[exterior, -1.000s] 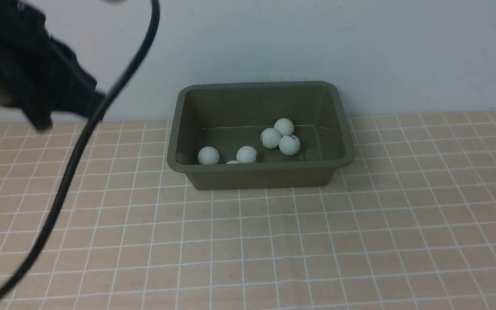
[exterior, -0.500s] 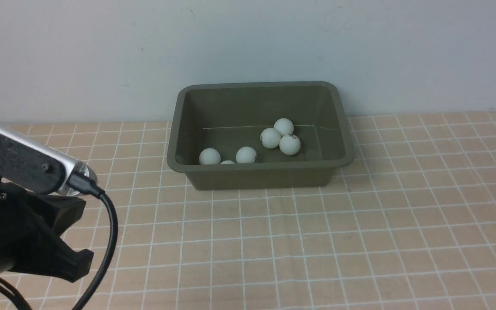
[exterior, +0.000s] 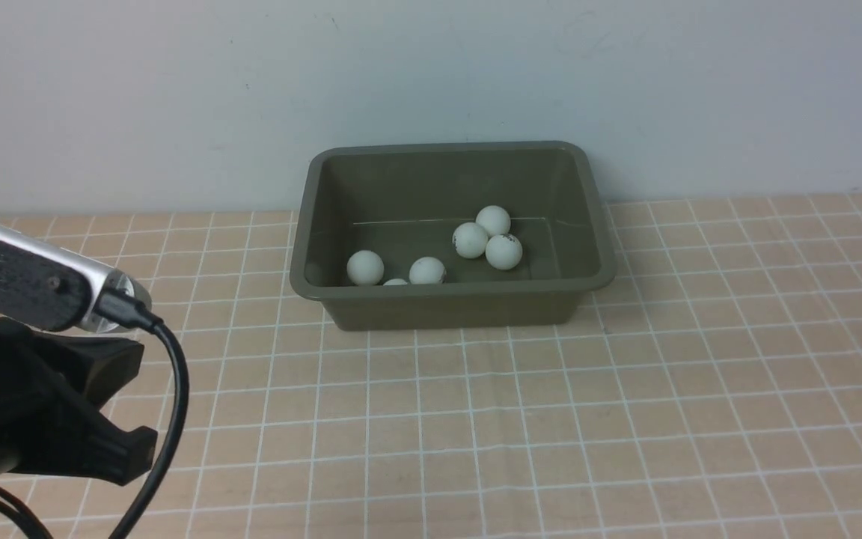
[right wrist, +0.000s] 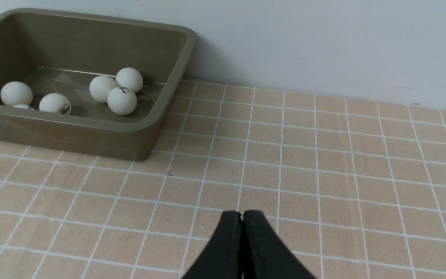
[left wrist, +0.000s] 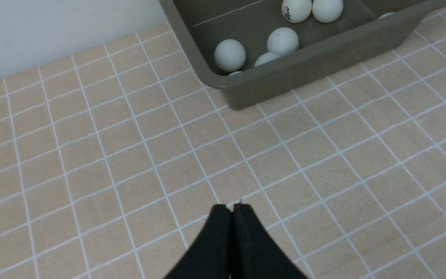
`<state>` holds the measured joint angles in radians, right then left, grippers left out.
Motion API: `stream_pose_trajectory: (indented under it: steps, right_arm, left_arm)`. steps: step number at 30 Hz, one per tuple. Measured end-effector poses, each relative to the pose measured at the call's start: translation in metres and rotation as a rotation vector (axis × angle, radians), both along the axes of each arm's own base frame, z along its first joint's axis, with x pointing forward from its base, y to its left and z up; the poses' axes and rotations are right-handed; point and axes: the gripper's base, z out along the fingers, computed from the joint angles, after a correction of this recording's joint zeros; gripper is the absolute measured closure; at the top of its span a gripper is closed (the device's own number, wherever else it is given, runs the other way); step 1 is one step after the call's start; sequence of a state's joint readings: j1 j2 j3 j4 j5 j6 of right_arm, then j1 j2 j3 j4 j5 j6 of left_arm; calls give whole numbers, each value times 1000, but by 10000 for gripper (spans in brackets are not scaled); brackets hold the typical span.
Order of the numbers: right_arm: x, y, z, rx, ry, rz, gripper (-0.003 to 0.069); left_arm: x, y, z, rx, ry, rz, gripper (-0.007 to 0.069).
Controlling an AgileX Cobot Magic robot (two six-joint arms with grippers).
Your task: Put the table tennis balls into the box on the light coffee tablecloth.
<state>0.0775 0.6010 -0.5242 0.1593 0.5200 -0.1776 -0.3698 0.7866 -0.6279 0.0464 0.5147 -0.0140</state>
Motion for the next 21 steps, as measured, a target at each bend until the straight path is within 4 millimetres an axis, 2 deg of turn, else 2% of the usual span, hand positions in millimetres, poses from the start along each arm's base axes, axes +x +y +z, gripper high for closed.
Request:
stream_pose_trajectory:
  steps: [6, 11, 16, 21]
  right_arm:
    - [0, 0, 0, 0, 5, 1, 677]
    - [0, 0, -1, 0, 6, 1, 677]
    - [0, 0, -1, 0, 6, 1, 677]
    - [0, 0, -1, 0, 6, 1, 677]
  left_arm:
    - [0, 2, 0, 63, -20, -11, 693]
    - [-12, 32, -13, 118, -44, 141, 693]
    - [-43, 60, -31, 87, -132, 357, 693]
    - [-75, 66, -53, 57, -294, 444, 693]
